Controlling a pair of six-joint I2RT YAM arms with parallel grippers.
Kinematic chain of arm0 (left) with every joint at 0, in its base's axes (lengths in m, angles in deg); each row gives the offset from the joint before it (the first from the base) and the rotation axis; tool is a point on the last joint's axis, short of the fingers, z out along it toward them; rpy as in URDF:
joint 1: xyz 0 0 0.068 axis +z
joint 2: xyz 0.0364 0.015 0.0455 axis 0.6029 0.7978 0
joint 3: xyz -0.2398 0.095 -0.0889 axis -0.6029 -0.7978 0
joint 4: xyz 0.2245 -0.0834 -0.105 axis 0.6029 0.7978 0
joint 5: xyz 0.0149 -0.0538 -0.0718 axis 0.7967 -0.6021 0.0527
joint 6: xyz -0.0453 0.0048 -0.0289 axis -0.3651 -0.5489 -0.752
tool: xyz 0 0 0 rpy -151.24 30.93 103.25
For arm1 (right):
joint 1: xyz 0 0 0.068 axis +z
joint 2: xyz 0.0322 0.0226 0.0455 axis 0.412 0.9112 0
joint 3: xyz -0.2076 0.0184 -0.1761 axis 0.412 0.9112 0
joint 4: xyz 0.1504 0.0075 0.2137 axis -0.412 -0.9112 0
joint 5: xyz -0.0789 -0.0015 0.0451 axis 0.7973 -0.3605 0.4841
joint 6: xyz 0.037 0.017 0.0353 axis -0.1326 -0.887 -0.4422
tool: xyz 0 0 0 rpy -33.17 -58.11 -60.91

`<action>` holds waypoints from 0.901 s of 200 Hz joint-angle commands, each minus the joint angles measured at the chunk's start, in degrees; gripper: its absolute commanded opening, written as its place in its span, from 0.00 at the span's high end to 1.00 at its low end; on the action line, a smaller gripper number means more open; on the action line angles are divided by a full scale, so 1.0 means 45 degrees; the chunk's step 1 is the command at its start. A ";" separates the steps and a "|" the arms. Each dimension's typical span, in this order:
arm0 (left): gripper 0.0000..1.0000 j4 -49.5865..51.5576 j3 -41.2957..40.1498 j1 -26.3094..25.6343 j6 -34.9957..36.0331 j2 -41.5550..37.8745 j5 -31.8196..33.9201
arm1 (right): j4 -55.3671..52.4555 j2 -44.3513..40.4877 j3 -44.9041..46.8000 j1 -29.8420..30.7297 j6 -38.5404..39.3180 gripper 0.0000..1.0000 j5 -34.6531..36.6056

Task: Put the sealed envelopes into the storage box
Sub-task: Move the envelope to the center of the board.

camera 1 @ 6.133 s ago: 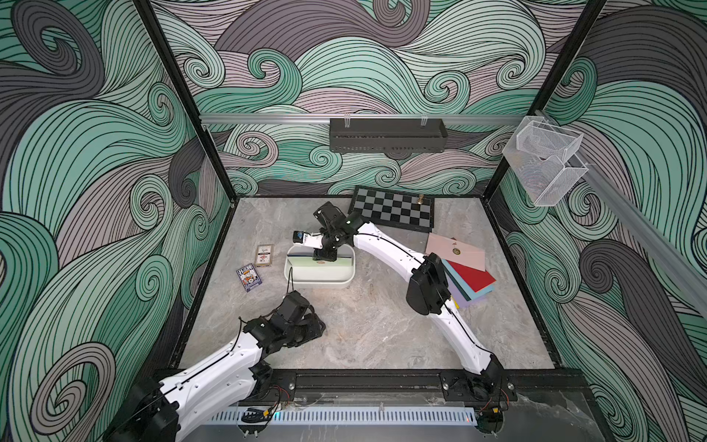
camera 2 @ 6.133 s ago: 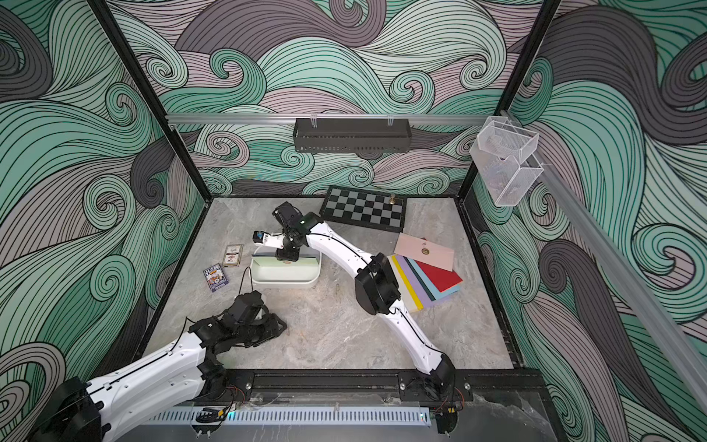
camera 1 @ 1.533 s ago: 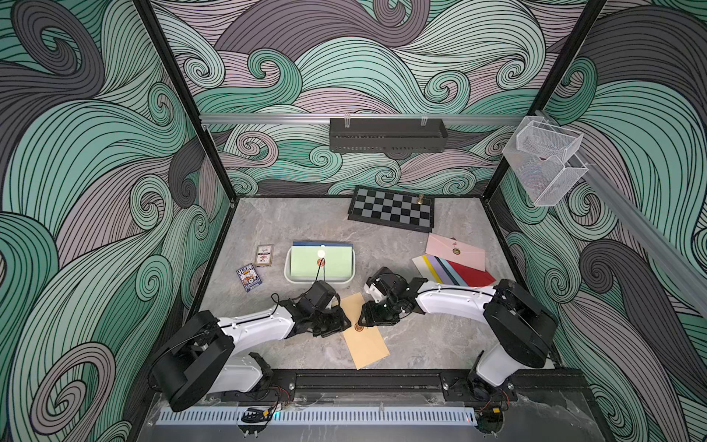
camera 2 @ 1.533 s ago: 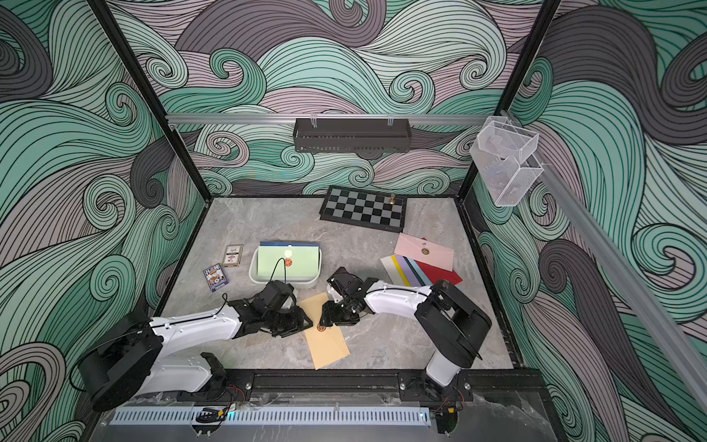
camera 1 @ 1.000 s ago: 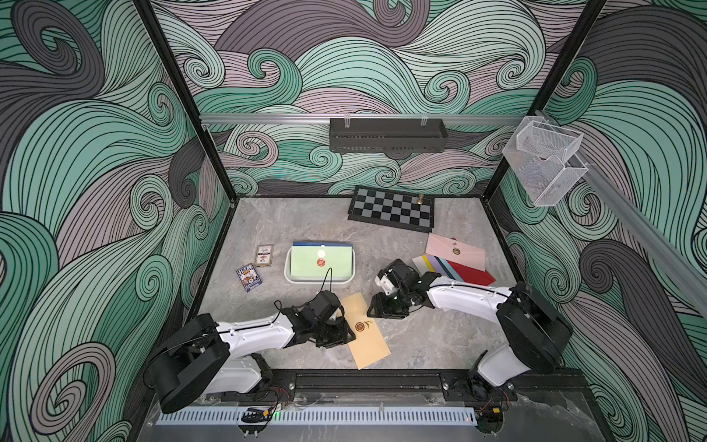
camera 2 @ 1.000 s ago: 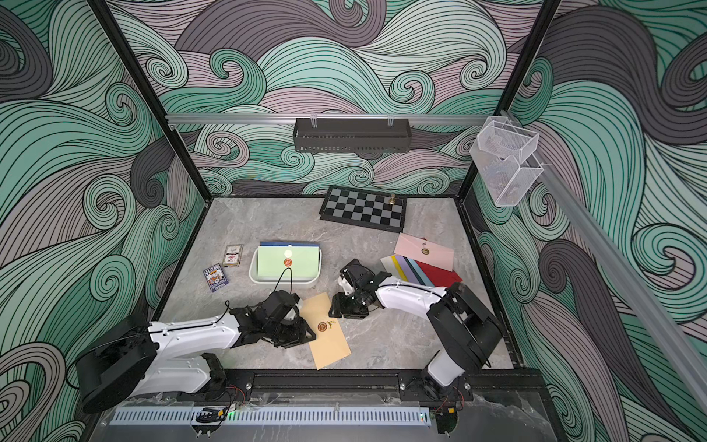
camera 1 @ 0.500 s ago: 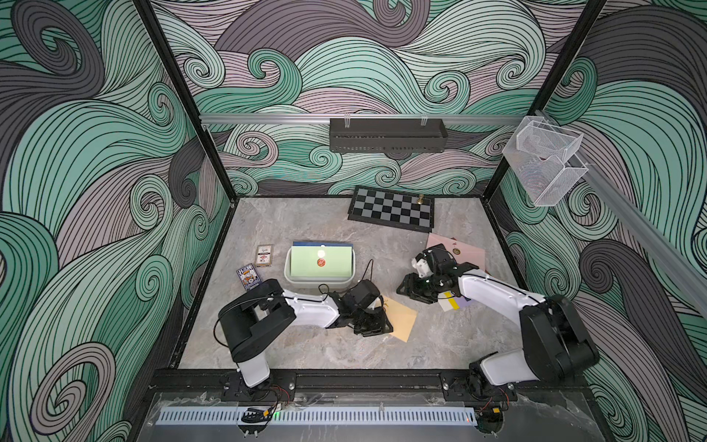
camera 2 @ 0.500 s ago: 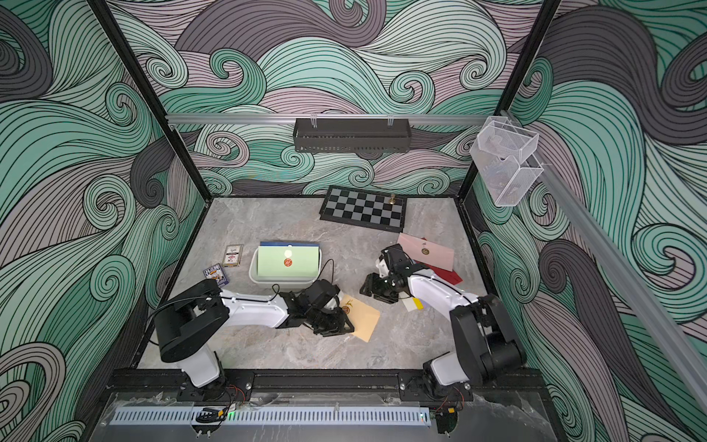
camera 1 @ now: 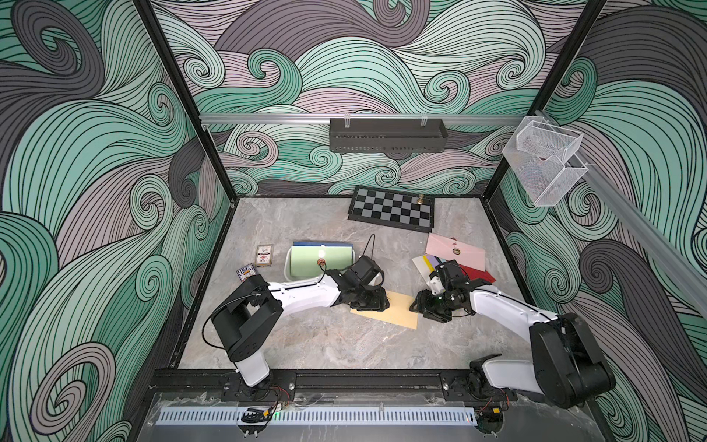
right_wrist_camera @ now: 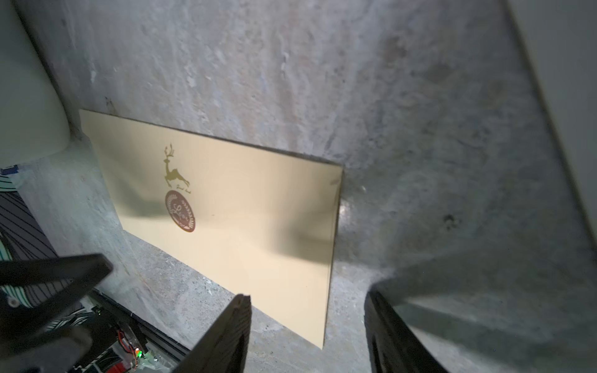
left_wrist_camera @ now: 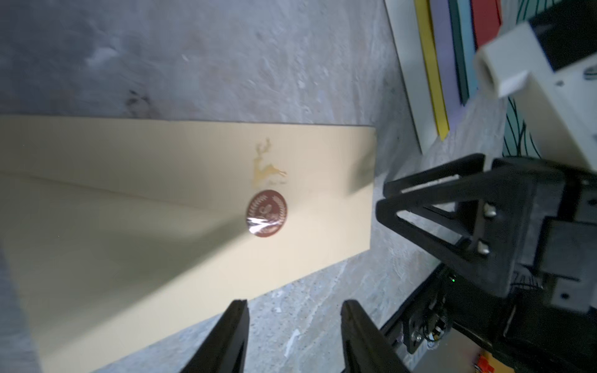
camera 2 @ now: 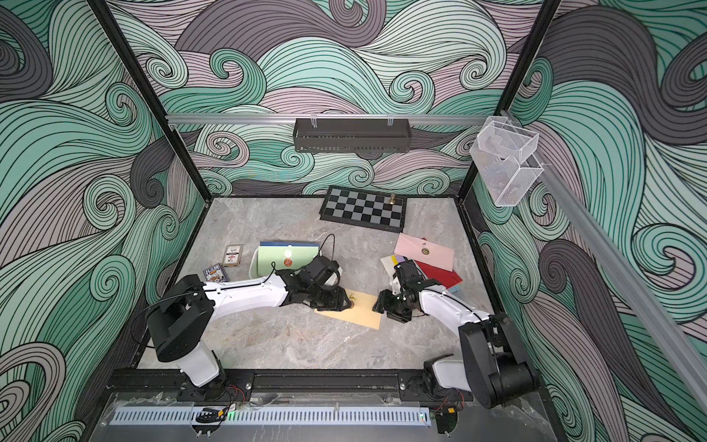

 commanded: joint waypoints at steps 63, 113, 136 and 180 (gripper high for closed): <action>0.53 0.1397 -0.0835 0.0884 0.0930 0.0238 0.2264 | 0.0387 0.0851 -0.0067 0.0794 -0.0461 0.39 0.0918; 0.55 0.1009 -0.1437 0.0887 0.0459 0.0366 0.1723 | 0.0490 0.1257 -0.0180 0.0891 -0.0500 0.39 0.0749; 0.55 0.0751 -0.1806 0.0887 0.0208 0.0149 0.1543 | 0.0565 0.1125 -0.0193 0.0928 -0.0605 0.38 0.0550; 0.55 0.0601 -0.1977 0.0889 0.0085 0.0195 0.1330 | 0.1221 0.0439 -0.0279 0.0931 -0.1154 0.38 -0.0812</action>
